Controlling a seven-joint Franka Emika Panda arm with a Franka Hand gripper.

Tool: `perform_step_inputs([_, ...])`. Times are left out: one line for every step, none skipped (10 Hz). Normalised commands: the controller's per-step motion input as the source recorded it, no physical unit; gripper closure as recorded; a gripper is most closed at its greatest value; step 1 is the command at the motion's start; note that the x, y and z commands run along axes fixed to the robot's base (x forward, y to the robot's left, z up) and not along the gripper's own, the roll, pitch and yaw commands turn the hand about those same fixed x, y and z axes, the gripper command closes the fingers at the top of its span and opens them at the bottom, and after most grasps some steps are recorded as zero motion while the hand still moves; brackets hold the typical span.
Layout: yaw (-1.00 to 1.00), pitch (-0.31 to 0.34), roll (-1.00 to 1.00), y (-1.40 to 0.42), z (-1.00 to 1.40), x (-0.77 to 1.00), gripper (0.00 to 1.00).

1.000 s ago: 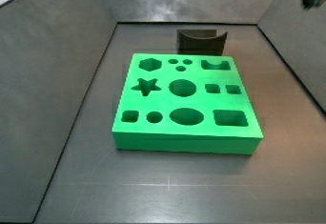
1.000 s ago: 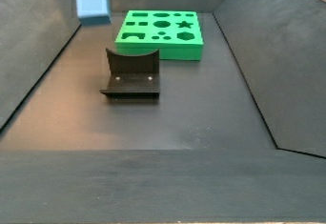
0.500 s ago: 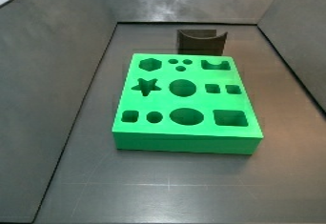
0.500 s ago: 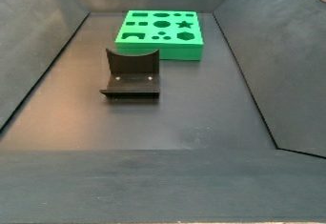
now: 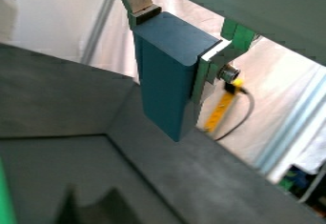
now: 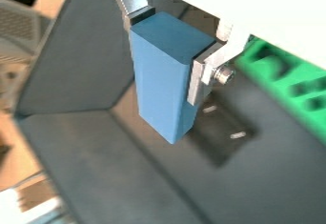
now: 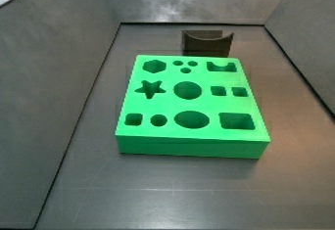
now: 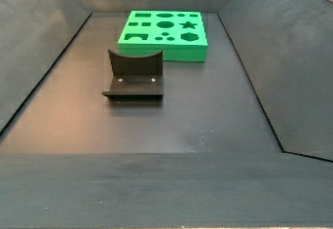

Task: Pick up the rectangle object. Move up. Place the rectangle object on the fixture. Regrasp the rectangle object. Move to above the board. Insert the rectangle object.
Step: Move to above the board.

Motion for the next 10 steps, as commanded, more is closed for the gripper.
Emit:
perform_step_inputs([-0.11, -0.124, -1.00, -0.83, 0.15, -1.00, 1.00])
perform_step_inputs([-0.11, -0.157, -1.00, -0.79, 0.14, -1.00, 1.00])
perform_step_inputs([-0.11, -0.173, -1.00, -0.76, 0.14, -1.00, 1.00])
perform_step_inputs([-0.12, -0.191, -1.00, -0.72, 0.13, -1.00, 1.00])
perform_step_inputs([-0.12, -0.194, -1.00, -0.70, 0.13, -1.00, 1.00])
perform_step_inputs([-0.13, -0.211, -1.00, -0.64, 0.12, -1.00, 1.00])
perform_step_inputs([-0.13, -0.217, -1.00, -0.58, 0.10, -0.97, 1.00])
perform_step_inputs([-0.13, -0.238, -1.00, -0.30, 0.07, -0.62, 1.00])
perform_step_inputs([-0.13, -0.244, -1.00, -0.19, 0.04, -0.46, 1.00])
perform_step_inputs([-0.09, -0.174, -0.76, -0.08, 0.01, -0.24, 1.00])
